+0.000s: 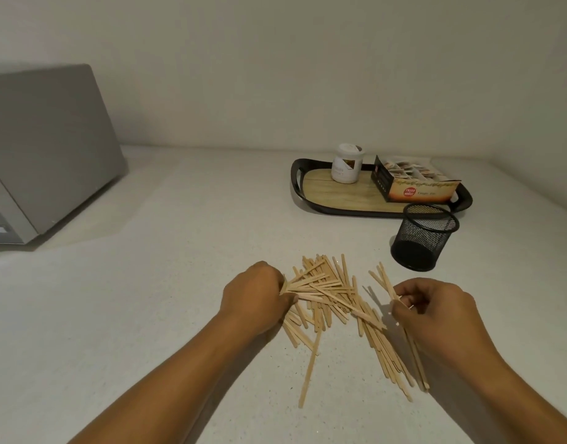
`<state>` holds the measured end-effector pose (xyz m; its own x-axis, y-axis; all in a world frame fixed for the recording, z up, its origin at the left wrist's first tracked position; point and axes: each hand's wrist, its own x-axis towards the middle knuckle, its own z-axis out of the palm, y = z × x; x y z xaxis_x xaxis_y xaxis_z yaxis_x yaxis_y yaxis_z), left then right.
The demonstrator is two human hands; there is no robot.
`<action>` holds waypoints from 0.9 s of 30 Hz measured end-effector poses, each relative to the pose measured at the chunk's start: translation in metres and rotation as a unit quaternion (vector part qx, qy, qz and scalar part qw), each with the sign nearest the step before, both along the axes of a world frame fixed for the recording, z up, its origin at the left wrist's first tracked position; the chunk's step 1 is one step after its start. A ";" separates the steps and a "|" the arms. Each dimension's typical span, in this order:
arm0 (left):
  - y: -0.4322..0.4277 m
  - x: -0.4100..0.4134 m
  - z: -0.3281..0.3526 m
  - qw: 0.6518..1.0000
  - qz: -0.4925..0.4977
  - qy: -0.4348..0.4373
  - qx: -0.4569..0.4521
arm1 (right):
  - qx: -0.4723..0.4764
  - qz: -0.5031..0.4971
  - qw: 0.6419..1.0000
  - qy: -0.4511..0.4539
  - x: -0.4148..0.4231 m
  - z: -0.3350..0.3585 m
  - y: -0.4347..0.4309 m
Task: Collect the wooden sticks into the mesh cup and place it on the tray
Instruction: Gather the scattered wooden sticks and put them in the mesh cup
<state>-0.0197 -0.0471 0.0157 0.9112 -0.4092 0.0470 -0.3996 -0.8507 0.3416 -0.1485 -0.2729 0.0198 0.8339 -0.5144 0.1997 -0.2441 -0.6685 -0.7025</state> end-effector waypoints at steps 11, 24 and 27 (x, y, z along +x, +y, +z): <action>-0.003 0.007 0.013 0.999 0.030 0.026 -0.030 | 0.019 0.007 1.000 -0.010 -0.003 0.014 0.009; -0.004 -0.011 0.018 0.934 0.056 0.127 -0.328 | 0.257 0.049 0.960 -0.102 0.006 0.031 0.033; -0.007 -0.013 0.021 0.948 0.056 0.116 -0.290 | 0.255 0.070 0.961 -0.085 0.011 0.030 0.040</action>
